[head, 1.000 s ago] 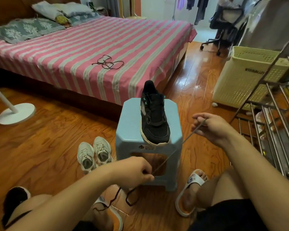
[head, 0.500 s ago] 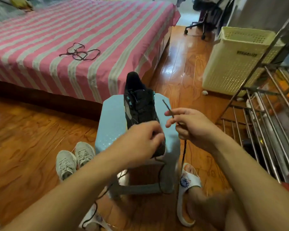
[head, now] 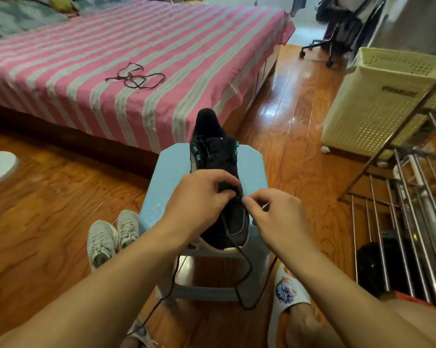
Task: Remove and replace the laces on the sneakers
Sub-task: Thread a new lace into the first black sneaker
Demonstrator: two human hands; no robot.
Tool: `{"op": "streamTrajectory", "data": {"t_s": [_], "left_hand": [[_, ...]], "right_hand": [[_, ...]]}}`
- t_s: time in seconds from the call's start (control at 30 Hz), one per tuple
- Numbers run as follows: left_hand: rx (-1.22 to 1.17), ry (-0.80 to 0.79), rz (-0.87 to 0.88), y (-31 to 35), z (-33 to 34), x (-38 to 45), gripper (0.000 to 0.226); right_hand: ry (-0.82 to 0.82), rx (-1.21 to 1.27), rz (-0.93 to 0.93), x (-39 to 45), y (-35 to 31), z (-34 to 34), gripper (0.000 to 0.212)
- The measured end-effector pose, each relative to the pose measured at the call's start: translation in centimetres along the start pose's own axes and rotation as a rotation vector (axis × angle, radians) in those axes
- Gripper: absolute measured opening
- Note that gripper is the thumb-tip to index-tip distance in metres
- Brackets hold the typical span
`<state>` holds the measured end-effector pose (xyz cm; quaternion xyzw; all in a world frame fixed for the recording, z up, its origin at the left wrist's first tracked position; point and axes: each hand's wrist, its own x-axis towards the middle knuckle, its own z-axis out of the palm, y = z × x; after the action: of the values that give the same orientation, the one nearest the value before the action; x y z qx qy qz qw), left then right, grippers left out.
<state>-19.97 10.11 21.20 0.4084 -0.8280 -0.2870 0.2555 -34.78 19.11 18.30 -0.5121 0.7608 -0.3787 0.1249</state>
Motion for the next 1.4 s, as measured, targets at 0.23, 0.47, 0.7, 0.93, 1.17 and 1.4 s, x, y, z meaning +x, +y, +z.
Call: {"op": "streamTrajectory", "data": {"t_s": [0.23, 0.47, 0.7, 0.93, 1.17, 1.4], "left_hand": [[-0.226, 0.047, -0.144, -0.4, 0.3, 0.1, 0.017], [-0.287, 0.059, -0.175, -0.7, 0.5, 0.0, 0.013], [-0.26, 0.061, -0.143, -0.7, 0.7, -0.1, 0.012], [-0.249, 0.058, -0.138, -0.6, 0.8, -0.1, 0.014], [-0.228, 0.041, -0.13, -0.7, 0.8, -0.1, 0.012], [-0.278, 0.024, -0.162, -0.5, 0.5, 0.0, 0.01]], "right_hand": [[0.059, 0.062, 0.022, -0.6, -0.4, 0.4, 0.01], [0.027, 0.005, 0.024, -0.8, -0.8, 0.3, 0.012], [0.061, -0.106, -0.047, -0.3, -1.3, 0.3, 0.014], [0.099, -0.067, 0.047, 0.4, -1.5, 0.6, 0.017], [0.14, -0.089, 0.005, 0.2, -2.8, 1.1, 0.017], [0.038, -0.108, -0.009, 1.5, -3.2, 0.4, 0.014]]}}
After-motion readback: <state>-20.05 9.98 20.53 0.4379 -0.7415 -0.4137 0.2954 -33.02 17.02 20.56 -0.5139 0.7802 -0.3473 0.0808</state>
